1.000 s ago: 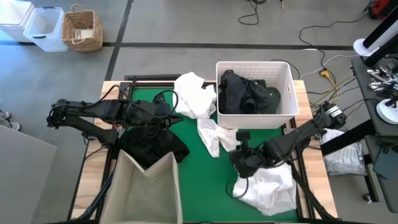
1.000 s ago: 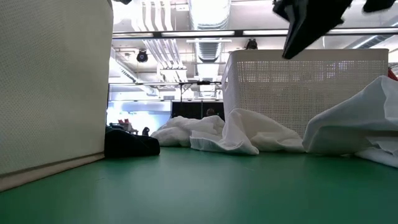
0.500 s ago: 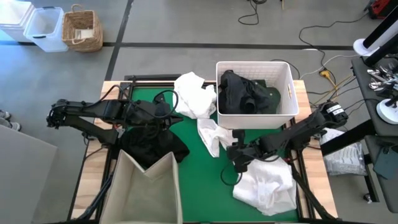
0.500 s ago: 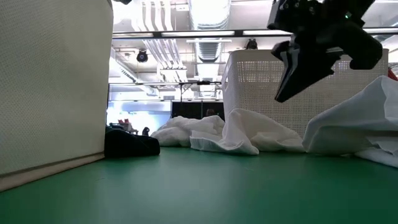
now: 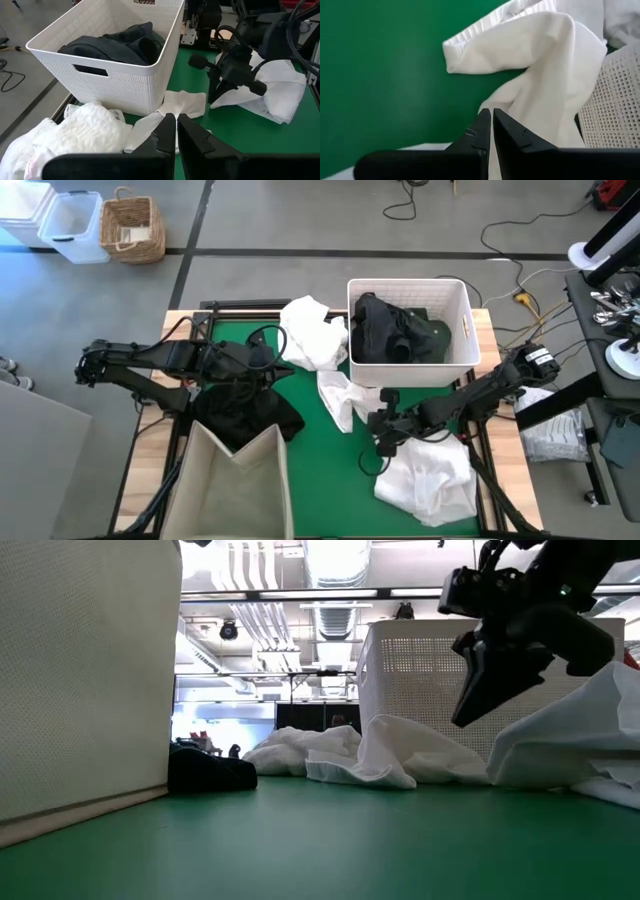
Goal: Sort clothes
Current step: Put the white shorts into the bottom left white bin
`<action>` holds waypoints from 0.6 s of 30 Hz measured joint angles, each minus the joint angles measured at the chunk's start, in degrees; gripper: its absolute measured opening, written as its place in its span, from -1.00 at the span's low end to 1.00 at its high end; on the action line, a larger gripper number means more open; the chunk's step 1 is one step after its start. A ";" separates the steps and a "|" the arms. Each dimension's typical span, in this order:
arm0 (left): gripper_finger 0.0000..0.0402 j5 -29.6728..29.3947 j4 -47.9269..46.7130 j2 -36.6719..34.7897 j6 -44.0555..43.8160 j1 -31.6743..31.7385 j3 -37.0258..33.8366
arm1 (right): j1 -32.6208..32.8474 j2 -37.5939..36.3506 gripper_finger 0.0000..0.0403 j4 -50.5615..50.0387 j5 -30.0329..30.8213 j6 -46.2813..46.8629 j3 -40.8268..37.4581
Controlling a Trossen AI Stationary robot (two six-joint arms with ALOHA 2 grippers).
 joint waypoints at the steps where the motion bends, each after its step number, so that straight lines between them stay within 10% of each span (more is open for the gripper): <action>1: -1.00 0.00 -0.02 0.00 0.00 0.00 0.00 | 0.00 0.00 -0.94 0.16 0.00 0.08 -0.02; 10: -1.00 -0.02 -0.02 0.00 0.45 0.02 0.00 | -0.11 3.44 -0.92 7.27 -0.38 1.91 0.26; 18: -1.00 -0.02 -0.04 0.04 0.46 0.02 -0.02 | -0.37 8.04 -0.48 7.96 1.85 3.54 1.75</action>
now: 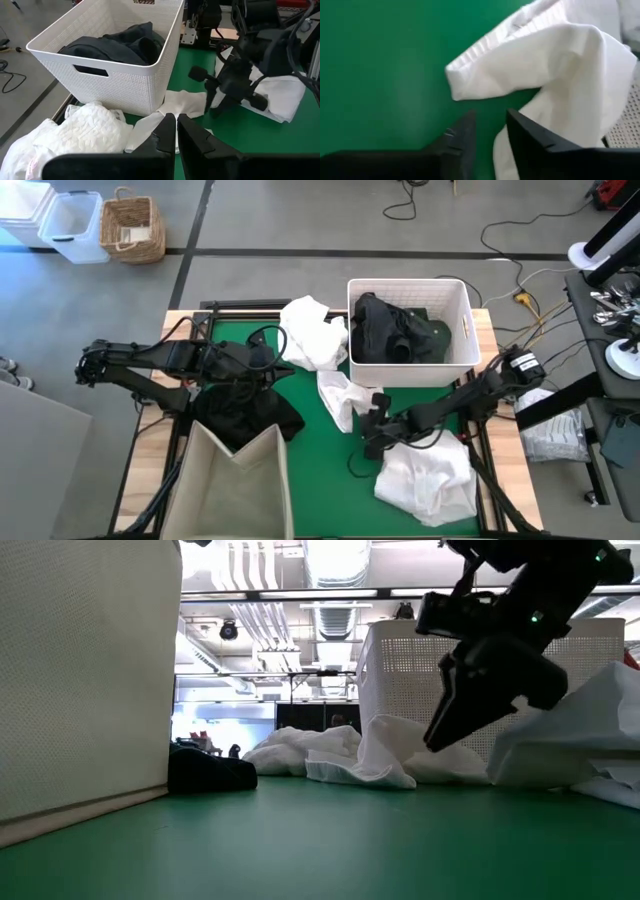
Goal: Sort clothes
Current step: Put the white shorts into the bottom left white bin
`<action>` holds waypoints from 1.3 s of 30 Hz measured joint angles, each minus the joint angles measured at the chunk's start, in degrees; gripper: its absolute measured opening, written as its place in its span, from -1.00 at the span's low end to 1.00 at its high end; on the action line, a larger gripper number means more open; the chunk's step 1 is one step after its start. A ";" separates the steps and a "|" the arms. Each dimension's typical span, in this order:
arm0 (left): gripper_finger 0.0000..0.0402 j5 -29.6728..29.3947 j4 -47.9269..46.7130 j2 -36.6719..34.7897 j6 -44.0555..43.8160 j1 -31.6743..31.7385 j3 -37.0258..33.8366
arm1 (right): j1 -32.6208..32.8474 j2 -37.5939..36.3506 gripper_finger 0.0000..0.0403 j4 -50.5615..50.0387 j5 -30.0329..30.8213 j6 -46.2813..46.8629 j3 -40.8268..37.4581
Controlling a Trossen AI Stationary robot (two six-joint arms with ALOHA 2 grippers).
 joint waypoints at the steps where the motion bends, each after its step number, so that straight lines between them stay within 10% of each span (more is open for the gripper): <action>1: -1.00 0.02 -0.02 0.00 0.01 0.00 0.00 | 0.00 0.33 -0.41 0.12 0.66 0.42 0.11; 18: -1.00 0.02 0.04 0.07 1.27 0.00 0.00 | -1.03 5.10 -0.07 -1.13 4.35 6.54 0.18; 28: -1.00 0.00 0.28 0.07 1.51 0.00 0.00 | -1.22 7.38 -0.26 -0.65 4.46 8.05 0.17; 39: -1.00 0.02 0.31 0.07 1.51 0.00 0.00 | -4.11 7.09 -0.91 -0.94 0.24 7.37 0.17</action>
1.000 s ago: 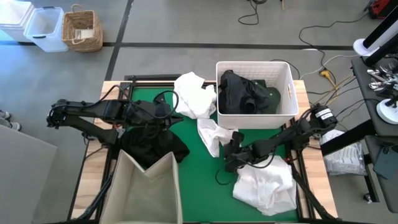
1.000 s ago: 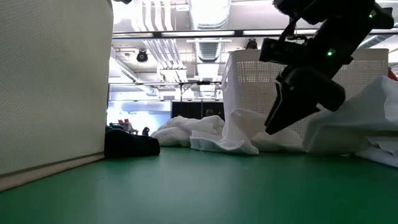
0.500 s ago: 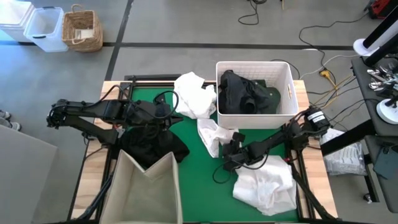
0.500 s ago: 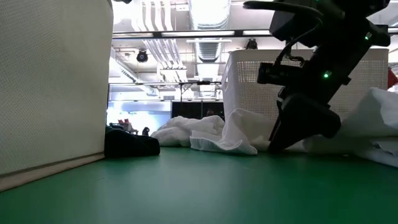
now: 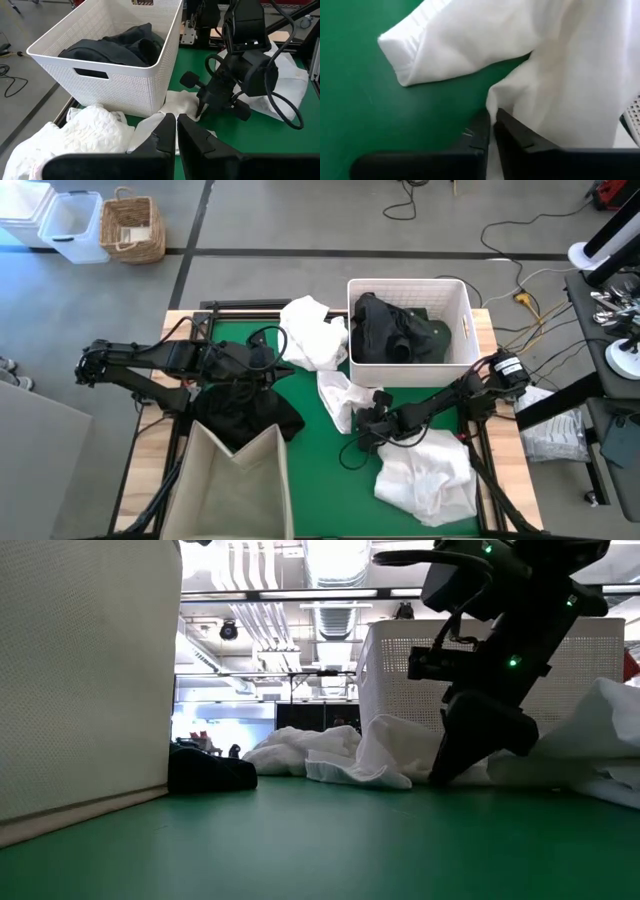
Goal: Sort clothes
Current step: Put the white shorts into the bottom left white bin
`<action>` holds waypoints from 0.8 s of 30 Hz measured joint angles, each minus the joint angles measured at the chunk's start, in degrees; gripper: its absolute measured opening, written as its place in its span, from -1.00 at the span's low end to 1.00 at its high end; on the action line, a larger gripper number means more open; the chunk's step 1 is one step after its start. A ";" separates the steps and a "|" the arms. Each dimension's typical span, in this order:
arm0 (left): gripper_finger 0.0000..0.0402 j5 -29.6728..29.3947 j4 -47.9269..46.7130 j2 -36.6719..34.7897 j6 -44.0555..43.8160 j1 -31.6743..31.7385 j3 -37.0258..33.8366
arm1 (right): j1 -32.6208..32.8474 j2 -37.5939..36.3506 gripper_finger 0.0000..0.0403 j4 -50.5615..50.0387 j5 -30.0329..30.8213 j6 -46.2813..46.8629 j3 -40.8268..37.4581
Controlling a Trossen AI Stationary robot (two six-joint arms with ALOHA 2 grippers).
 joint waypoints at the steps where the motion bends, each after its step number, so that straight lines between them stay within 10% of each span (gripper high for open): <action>1: -1.00 0.00 0.00 0.00 0.00 0.00 0.00 | -0.16 -0.04 -0.92 -0.01 -0.24 -0.36 0.02; 24: -1.00 0.02 -0.43 0.02 2.94 0.00 -0.02 | -0.39 -20.01 -0.96 -0.27 -1.14 -7.11 0.43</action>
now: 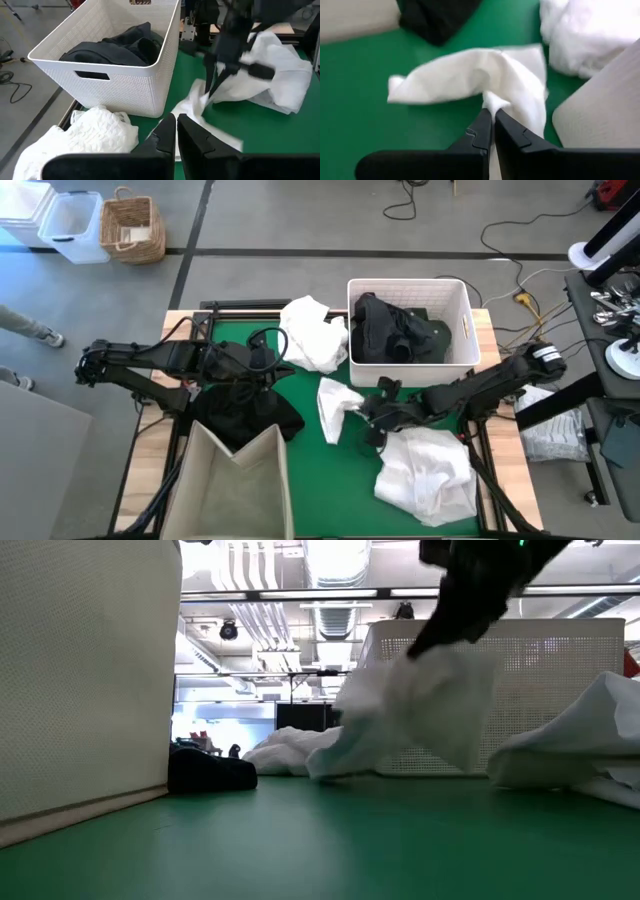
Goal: Sort clothes
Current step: Put the white shorts into the bottom left white bin
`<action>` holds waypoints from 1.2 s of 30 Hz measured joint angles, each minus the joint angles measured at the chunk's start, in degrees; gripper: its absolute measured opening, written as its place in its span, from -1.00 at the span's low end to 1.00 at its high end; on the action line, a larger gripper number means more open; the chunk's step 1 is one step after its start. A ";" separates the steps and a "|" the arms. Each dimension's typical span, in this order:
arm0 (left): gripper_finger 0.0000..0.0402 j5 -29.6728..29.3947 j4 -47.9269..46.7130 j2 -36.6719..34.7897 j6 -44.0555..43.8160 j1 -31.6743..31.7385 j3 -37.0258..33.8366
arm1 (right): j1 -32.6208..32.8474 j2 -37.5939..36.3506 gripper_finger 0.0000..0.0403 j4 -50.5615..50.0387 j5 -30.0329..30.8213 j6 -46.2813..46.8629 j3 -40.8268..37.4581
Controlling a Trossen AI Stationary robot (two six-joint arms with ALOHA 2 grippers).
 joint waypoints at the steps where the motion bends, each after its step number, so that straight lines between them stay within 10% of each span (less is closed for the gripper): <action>1: -1.00 0.00 -0.07 0.00 0.15 0.00 0.00 | 0.00 -1.25 -0.96 0.26 -0.07 -0.23 0.00; 18: -1.00 0.00 -11.56 -0.42 -1.43 -0.07 10.30 | 0.04 -12.33 -0.96 12.30 -9.13 -7.92 1.60; 36: -1.00 0.02 -16.66 -0.68 -1.52 -0.39 16.31 | 0.17 -0.29 -0.96 14.89 -21.13 -21.24 24.95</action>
